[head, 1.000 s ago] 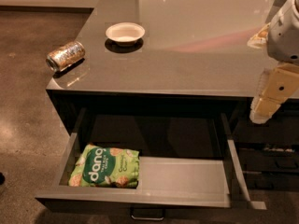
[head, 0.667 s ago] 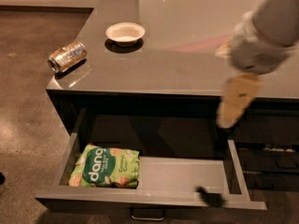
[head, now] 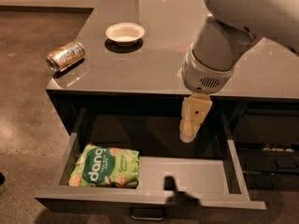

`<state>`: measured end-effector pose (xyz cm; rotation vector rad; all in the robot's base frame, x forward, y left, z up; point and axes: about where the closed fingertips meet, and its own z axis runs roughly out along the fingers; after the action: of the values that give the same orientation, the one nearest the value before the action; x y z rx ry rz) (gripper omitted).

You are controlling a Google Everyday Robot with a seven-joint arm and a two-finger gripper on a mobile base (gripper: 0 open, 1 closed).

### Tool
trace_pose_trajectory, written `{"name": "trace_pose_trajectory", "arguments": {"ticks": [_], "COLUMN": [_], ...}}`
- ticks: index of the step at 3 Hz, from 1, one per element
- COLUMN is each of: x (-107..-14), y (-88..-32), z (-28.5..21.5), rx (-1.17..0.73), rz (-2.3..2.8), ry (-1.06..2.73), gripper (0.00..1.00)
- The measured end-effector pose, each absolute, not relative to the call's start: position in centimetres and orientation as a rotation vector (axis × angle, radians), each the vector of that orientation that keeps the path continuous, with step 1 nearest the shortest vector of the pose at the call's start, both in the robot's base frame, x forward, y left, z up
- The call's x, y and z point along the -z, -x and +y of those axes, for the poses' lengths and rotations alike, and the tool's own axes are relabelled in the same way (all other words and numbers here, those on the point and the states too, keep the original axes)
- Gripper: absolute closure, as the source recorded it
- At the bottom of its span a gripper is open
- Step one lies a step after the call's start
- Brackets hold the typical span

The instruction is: Pick green rice chip bag from top drawer and place on counter

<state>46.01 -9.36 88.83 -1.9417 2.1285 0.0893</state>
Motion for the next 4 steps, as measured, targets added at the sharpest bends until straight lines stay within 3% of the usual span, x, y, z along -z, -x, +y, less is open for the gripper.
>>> {"name": "trace_pose_trajectory", "arguments": {"ticks": [3, 4], "x": [-73.8, -71.2], "y": [-48.0, -47.6], "z": [-0.3, 2.2], "rx": [-0.332, -0.326], "rz": [2.148, 2.101], "ry": [1.968, 1.994], "gripper": [0.01, 0.19]}}
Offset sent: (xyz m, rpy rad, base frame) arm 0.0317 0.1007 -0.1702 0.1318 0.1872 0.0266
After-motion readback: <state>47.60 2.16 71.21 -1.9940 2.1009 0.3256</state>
